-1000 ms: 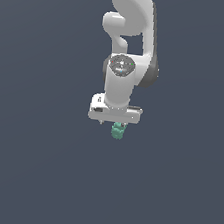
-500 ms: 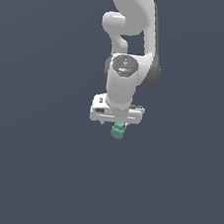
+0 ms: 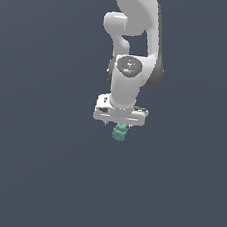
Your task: Pick up the object and move it to a goal position.
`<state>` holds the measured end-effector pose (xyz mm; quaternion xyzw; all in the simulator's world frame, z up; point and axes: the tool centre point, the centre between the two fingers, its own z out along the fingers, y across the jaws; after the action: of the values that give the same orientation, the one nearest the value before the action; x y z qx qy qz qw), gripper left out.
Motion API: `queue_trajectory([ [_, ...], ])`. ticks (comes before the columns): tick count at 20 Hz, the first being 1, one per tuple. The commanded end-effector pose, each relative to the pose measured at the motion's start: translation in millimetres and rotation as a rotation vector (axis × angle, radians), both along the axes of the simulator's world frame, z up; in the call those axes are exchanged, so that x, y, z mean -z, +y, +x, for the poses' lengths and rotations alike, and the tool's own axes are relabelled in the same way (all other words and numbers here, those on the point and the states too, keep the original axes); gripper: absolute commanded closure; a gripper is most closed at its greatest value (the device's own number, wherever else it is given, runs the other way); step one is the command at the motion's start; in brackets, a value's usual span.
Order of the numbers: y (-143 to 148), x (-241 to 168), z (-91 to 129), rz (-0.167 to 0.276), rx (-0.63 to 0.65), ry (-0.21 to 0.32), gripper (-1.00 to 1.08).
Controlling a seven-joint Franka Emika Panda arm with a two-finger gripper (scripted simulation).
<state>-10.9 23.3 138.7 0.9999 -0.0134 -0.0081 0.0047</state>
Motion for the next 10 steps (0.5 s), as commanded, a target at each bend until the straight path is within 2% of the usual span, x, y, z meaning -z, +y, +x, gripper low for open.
queue_trajectory([
  [1,3.9,2.6,-4.5,0.001,0.037,-0.002,-0.92],
  [10,18.7,13.3,-24.6,0.005,0.198,-0.013,-0.92],
])
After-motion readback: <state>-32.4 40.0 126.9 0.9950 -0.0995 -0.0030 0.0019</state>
